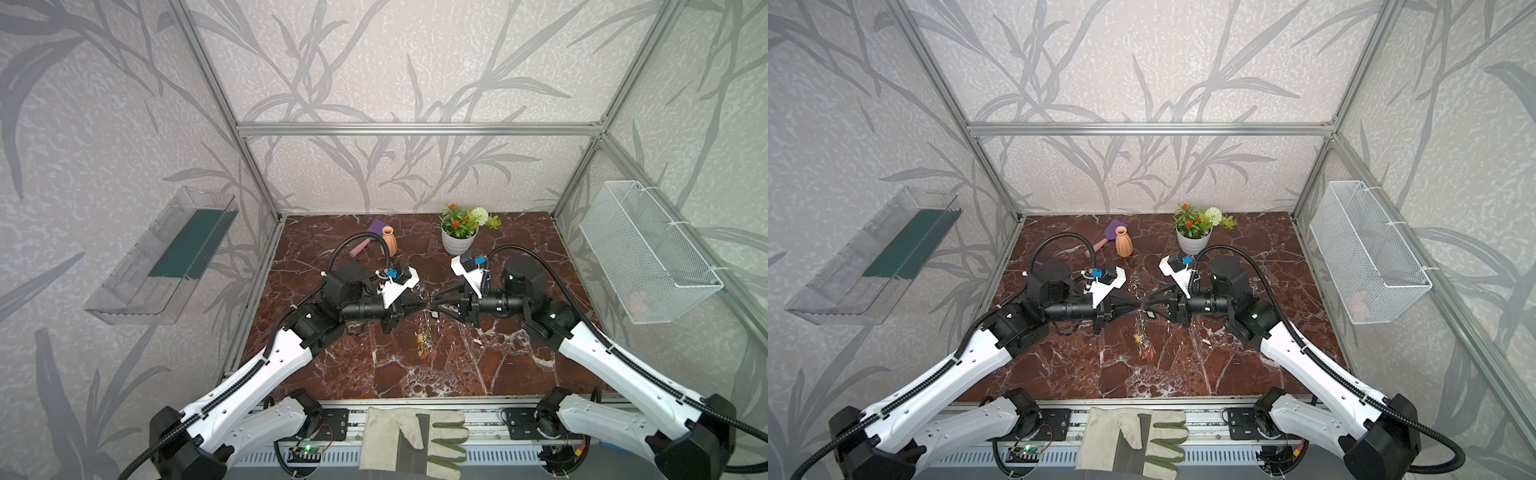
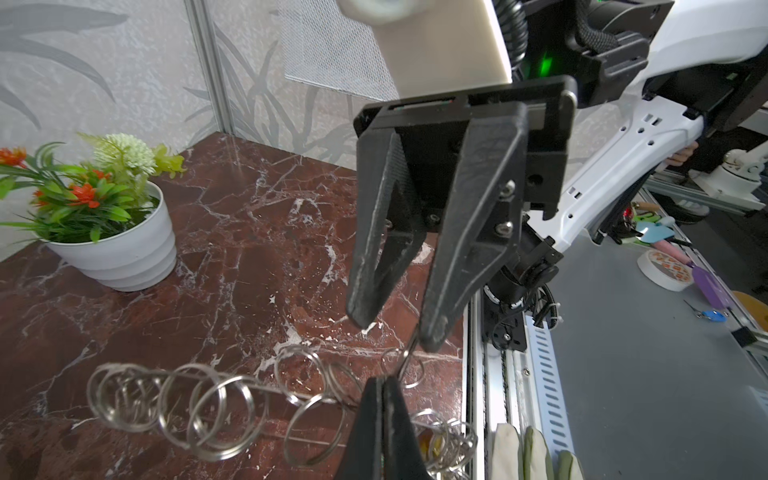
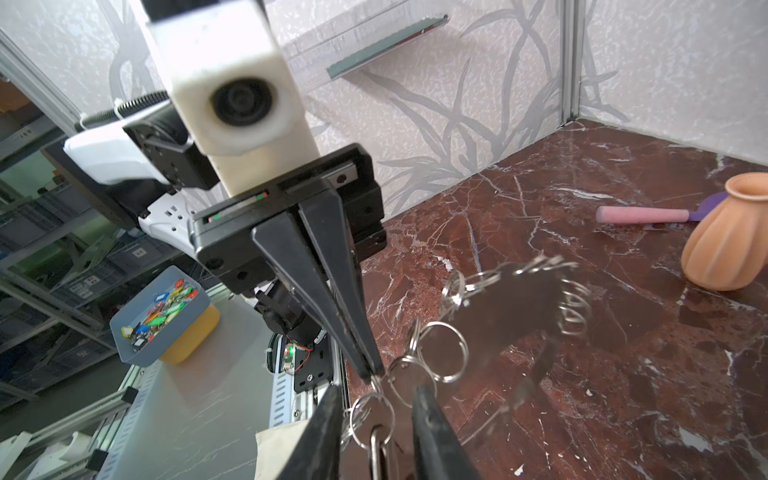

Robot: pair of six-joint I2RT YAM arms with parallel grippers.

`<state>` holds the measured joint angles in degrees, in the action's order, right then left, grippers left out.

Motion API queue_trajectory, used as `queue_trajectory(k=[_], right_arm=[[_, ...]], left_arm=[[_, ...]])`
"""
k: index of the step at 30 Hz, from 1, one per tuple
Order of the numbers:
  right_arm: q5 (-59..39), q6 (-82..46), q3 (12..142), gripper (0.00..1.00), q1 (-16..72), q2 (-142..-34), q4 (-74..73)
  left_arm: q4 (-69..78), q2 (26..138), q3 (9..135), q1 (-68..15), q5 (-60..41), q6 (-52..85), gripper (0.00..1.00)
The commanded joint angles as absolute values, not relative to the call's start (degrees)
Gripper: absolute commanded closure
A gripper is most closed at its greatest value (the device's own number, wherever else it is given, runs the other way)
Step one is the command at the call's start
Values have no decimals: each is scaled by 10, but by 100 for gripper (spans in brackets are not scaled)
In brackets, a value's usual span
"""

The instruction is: Put the keys on the keyring

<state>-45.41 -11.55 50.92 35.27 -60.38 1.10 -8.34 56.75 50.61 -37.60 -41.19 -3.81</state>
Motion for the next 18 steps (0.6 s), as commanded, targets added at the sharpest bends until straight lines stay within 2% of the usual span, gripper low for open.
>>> queue_trajectory(k=[1, 8, 18], right_arm=[[-457, -151, 501, 67, 335, -593, -41], [-476, -173, 490, 55, 323, -608, -84], [-485, -259, 496, 52, 300, -678, -203]], left_arm=[[28, 540, 487, -378, -374, 3, 100], [195, 511, 410, -379, -331, 64, 100], [350, 512, 340, -397, -253, 69, 100]])
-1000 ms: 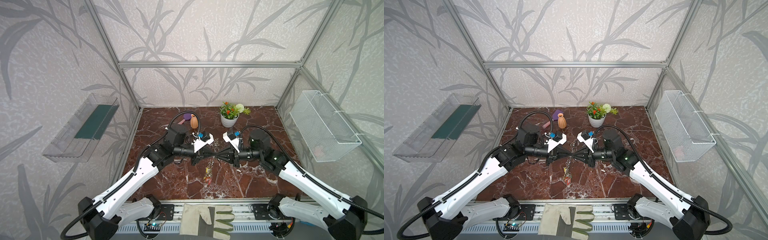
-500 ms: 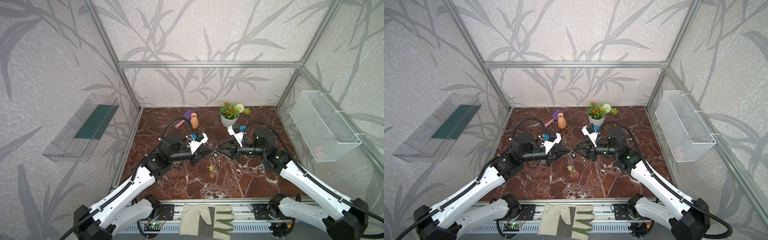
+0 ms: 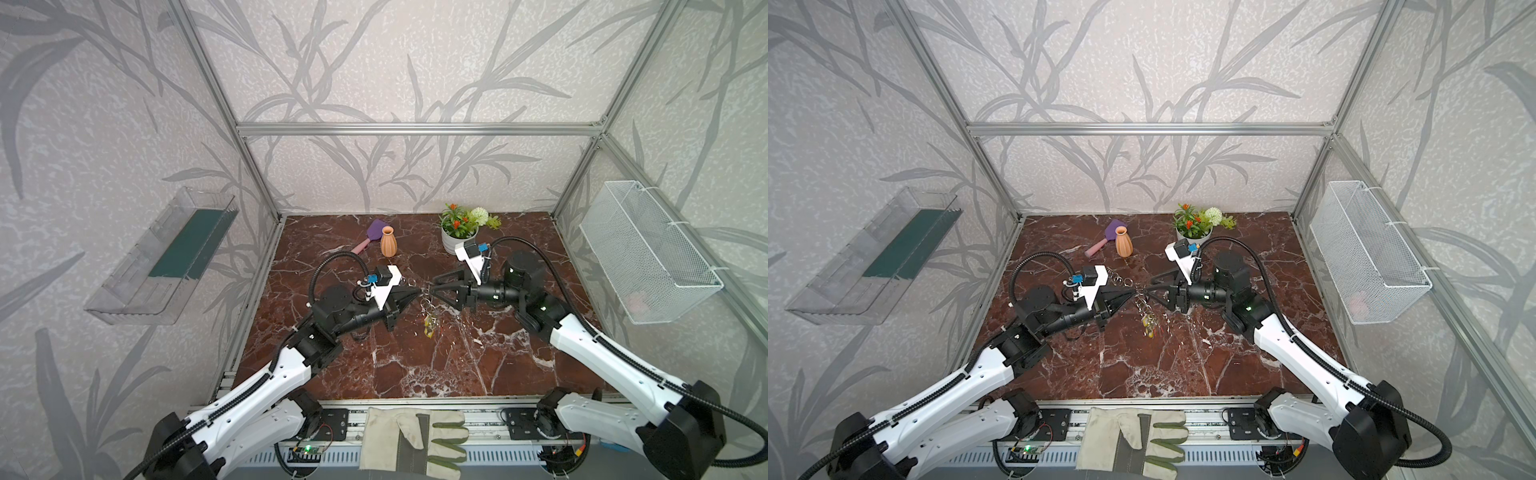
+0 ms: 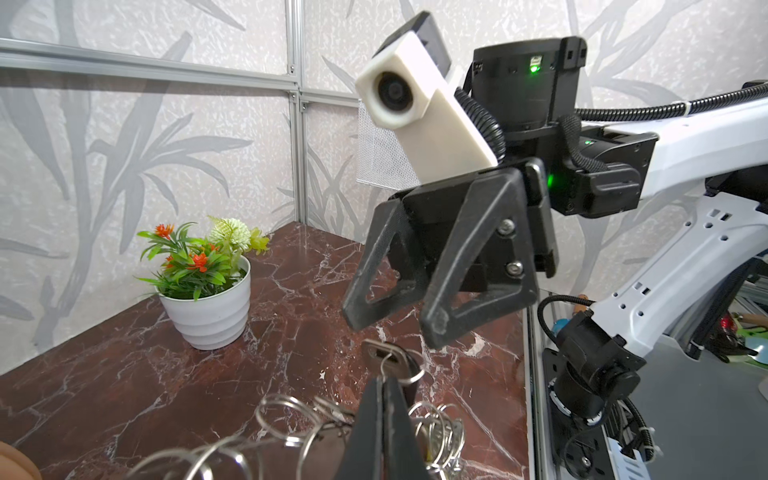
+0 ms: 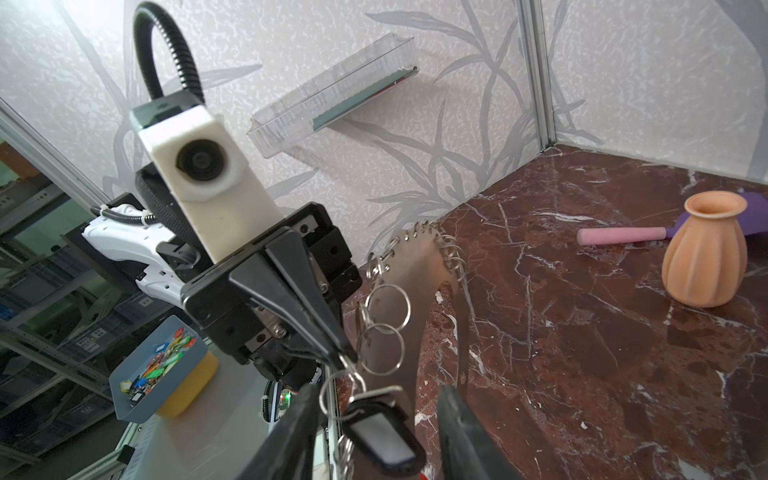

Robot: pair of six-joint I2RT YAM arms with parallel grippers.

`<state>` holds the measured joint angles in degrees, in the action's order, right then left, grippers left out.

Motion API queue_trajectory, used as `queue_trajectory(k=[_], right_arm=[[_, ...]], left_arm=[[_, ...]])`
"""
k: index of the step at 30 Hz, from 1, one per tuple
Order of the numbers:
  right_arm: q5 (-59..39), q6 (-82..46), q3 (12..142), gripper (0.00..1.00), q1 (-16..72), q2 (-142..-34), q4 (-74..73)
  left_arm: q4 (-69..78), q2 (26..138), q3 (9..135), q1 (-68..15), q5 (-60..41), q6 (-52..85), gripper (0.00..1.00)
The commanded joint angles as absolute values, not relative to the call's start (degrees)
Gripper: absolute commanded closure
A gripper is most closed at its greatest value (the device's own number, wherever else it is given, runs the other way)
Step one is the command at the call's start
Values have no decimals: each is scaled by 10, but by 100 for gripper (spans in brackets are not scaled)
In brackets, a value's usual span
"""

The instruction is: Put the keys on the keyring

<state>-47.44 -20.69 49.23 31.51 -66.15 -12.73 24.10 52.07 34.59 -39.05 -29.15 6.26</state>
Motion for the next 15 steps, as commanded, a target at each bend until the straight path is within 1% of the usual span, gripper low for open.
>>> queue_trajectory(k=[1, 4, 6, 10, 15], right_arm=[[-485, -276, 496, 52, 294, -684, -221], [-478, -323, 499, 52, 281, -696, -253], [-453, -341, 505, 52, 280, -691, -245], [-382, -375, 519, 49, 279, -668, -180], [-354, -419, 525, 49, 279, -650, -126]], left_arm=[[356, 515, 337, -400, -245, 63, 100], [371, 524, 327, -409, -224, 38, 100], [404, 536, 314, -413, -213, 27, 100], [452, 576, 313, -417, -204, 4, 100], [475, 615, 322, -418, -206, -16, 100]])
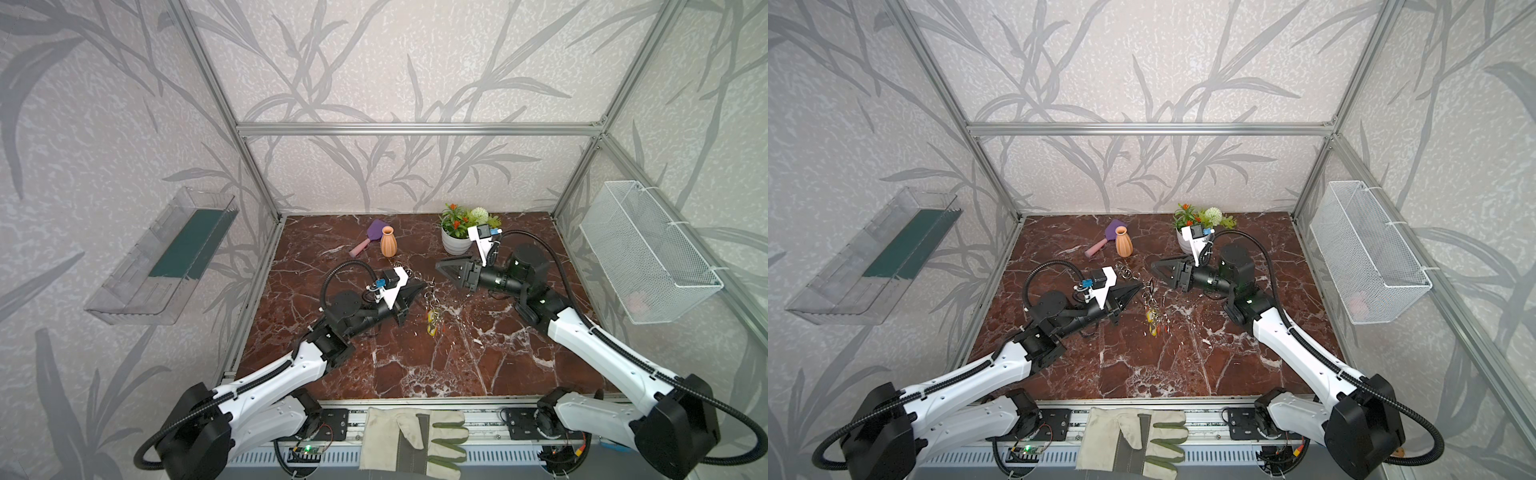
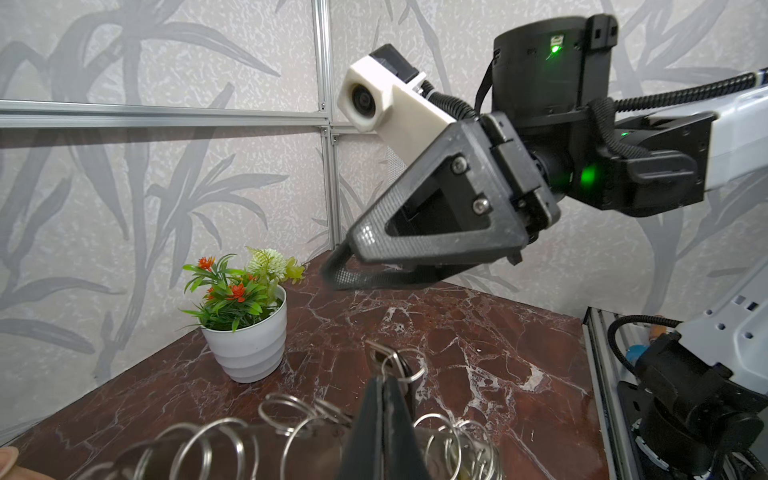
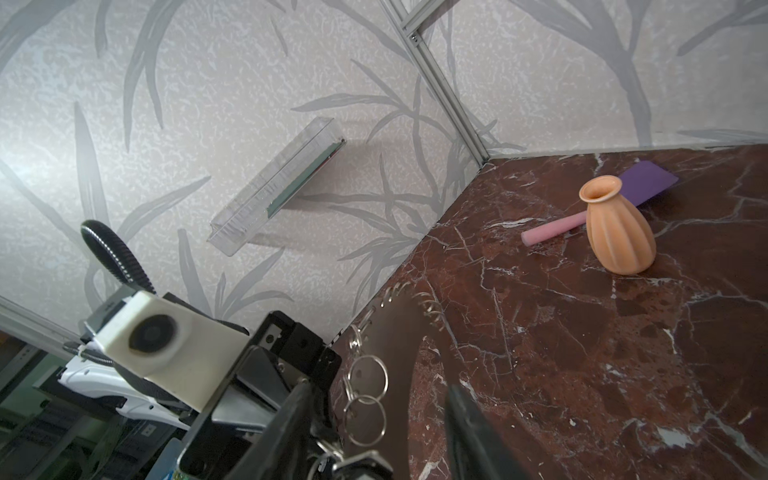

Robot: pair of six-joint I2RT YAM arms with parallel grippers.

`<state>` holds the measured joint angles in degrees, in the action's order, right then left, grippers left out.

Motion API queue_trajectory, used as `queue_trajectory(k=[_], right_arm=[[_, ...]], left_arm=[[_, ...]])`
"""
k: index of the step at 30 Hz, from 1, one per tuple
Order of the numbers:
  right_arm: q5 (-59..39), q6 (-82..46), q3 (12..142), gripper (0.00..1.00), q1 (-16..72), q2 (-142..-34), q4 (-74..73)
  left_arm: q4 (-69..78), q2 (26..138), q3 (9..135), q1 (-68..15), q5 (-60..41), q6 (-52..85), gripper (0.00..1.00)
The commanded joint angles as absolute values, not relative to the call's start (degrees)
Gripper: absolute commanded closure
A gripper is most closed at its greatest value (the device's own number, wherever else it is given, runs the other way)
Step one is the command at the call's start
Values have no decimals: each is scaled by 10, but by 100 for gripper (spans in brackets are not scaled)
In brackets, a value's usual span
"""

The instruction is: Put the keys on the keyring

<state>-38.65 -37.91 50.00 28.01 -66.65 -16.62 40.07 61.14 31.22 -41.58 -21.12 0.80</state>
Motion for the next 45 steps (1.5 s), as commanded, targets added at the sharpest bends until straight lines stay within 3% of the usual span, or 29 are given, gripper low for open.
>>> queue_trajectory(k=[1, 19, 29, 45], right_arm=[[-349, -421, 525, 49, 279, -647, -117], [-380, -510, 526, 66, 298, -677, -98], [-378, -513, 528, 70, 322, -674, -87], [-358, -512, 513, 91, 323, -665, -70]], left_arm=[[476, 618, 324, -418, -207, -18, 100], [498, 636, 319, -418, -185, -29, 100], [507, 649, 318, -419, -174, -33, 100], [532, 644, 310, -418, -161, -18, 100]])
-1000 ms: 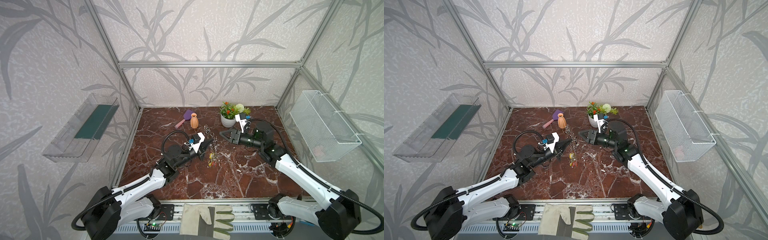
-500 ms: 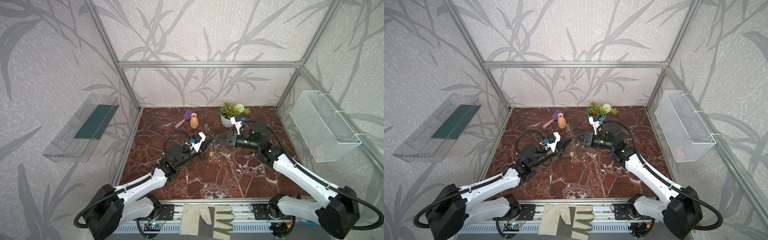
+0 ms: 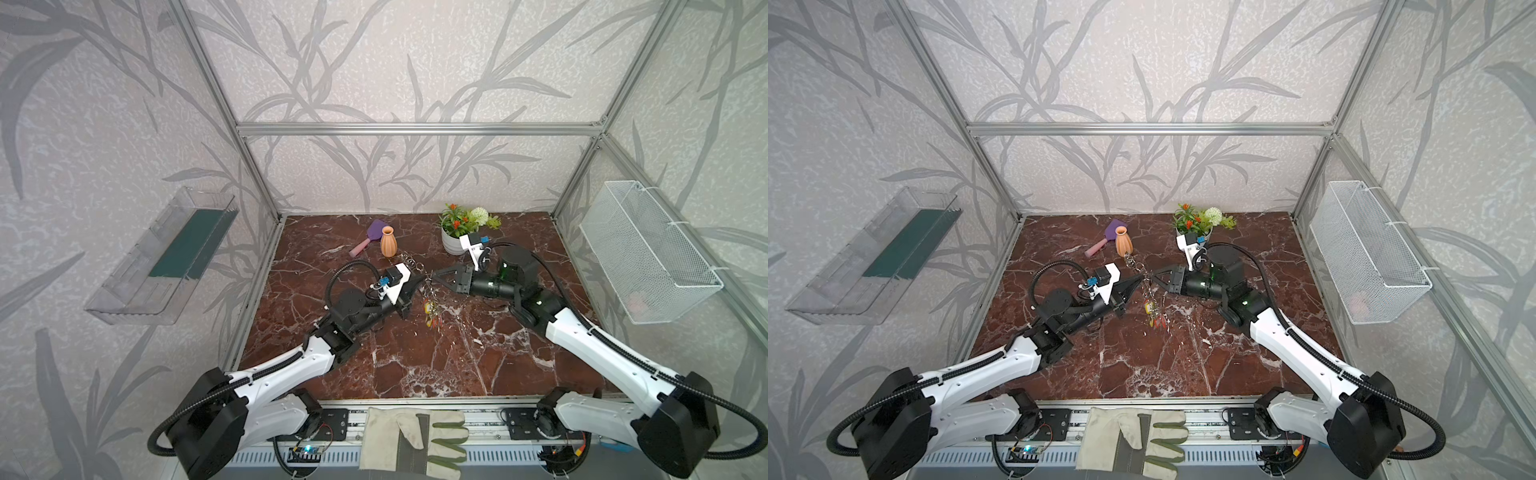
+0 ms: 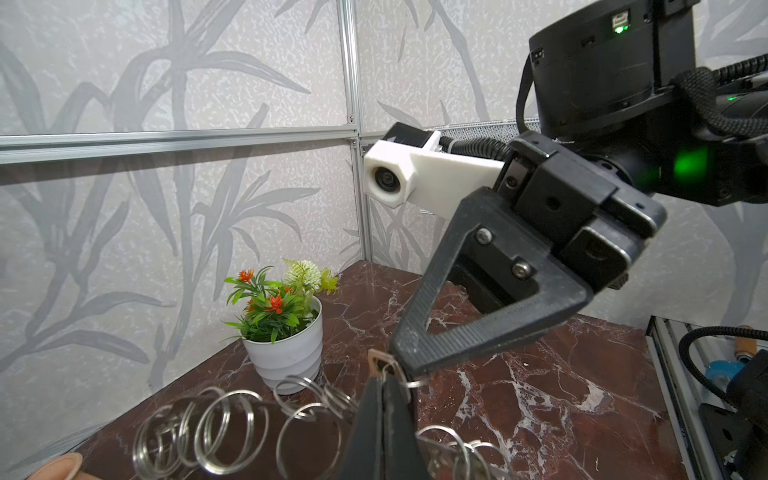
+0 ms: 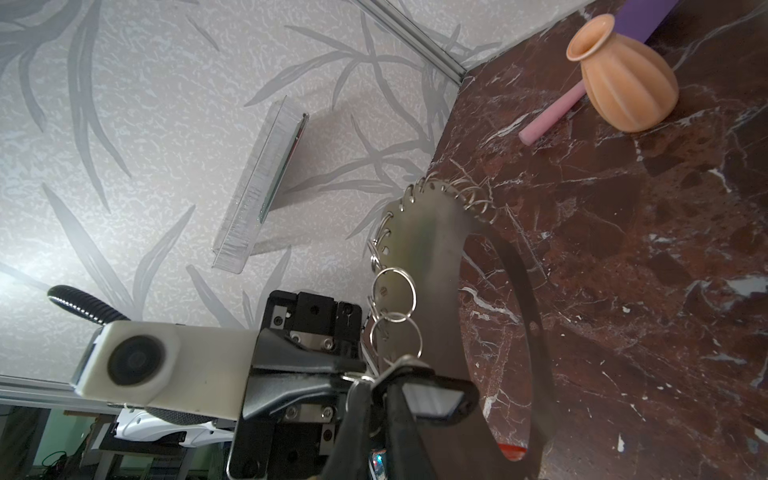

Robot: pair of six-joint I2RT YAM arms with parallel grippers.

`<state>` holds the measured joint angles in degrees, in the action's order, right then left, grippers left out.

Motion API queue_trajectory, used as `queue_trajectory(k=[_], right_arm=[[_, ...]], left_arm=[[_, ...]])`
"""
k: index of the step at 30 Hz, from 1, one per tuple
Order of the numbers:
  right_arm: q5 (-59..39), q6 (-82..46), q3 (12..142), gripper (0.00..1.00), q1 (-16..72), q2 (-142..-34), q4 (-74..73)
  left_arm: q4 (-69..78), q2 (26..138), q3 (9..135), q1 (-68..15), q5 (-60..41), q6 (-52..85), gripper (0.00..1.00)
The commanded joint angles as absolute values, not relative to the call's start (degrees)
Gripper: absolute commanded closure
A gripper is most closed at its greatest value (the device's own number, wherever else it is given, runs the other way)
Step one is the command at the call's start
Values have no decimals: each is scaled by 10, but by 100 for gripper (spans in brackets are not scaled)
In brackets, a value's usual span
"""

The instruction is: Put the keys on the keyring

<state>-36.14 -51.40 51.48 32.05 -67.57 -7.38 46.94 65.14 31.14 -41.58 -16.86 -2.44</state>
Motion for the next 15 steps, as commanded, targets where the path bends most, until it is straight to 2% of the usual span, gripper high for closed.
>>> queue_trajectory(k=[1, 15], right_arm=[[-358, -511, 513, 92, 323, -665, -70], [-355, -508, 514, 99, 323, -682, -62]], left_arm=[[538, 645, 310, -418, -161, -15, 100], [559, 642, 305, -419, -175, 5, 100]])
